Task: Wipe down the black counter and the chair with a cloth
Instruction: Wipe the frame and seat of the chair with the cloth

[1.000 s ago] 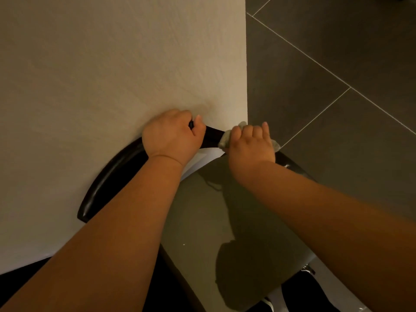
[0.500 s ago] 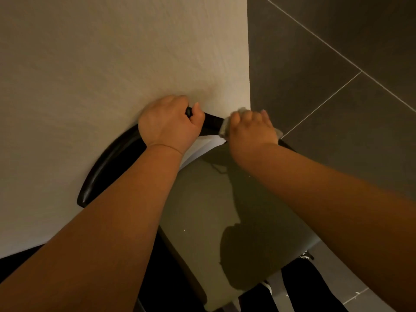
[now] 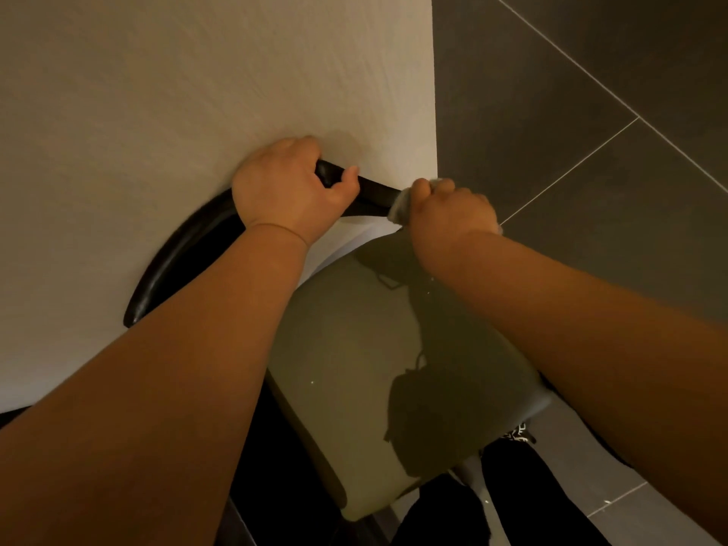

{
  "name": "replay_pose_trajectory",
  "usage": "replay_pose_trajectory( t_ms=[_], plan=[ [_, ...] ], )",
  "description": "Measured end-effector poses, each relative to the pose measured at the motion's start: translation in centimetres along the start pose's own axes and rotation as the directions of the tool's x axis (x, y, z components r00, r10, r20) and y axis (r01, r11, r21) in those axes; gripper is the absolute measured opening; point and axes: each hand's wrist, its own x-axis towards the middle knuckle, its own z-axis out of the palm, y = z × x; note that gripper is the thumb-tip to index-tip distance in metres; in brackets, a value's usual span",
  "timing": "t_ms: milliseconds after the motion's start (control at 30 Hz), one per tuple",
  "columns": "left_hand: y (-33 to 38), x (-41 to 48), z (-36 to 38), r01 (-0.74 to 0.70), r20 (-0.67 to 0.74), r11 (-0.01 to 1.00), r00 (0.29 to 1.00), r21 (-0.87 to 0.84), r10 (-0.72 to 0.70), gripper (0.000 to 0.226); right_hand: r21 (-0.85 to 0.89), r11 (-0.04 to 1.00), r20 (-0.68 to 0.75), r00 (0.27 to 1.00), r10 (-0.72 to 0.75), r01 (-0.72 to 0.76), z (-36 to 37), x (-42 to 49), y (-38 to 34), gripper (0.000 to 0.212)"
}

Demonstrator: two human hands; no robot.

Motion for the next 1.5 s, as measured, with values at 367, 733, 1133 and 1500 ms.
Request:
replay_pose_trajectory(
  t_ms=[367,733,1133,1500],
  plan=[
    [0.1,0.0,-0.6,-0.025,0.040,1.000,0.999,0.000,0.025,0.054,0.053,0.996,-0.189,0.979,0.078,-0.069,2.5,-3.8,2.7,0.050],
    [0.6,0.2,-1.2,-0.020,0.139,0.999,0.990,0.048,0.013,0.053,0.097,0.995,-0.229,0.973,0.030,-0.008,2.4,-1.5,1.0,0.045],
    [-0.1,0.0,-0.2,-0.070,0.029,0.997,0.997,0.015,0.070,0.047,0.142,0.985,-0.276,0.952,0.136,-0.099,2.9,-2.0,2.1,0.054],
    [-0.1,0.0,-0.2,-0.067,0.015,0.998,0.998,-0.002,0.067,0.048,0.183,0.951,-0.347,0.889,0.299,-0.248,4.7,-5.8,4.1,0.057]
  ],
)
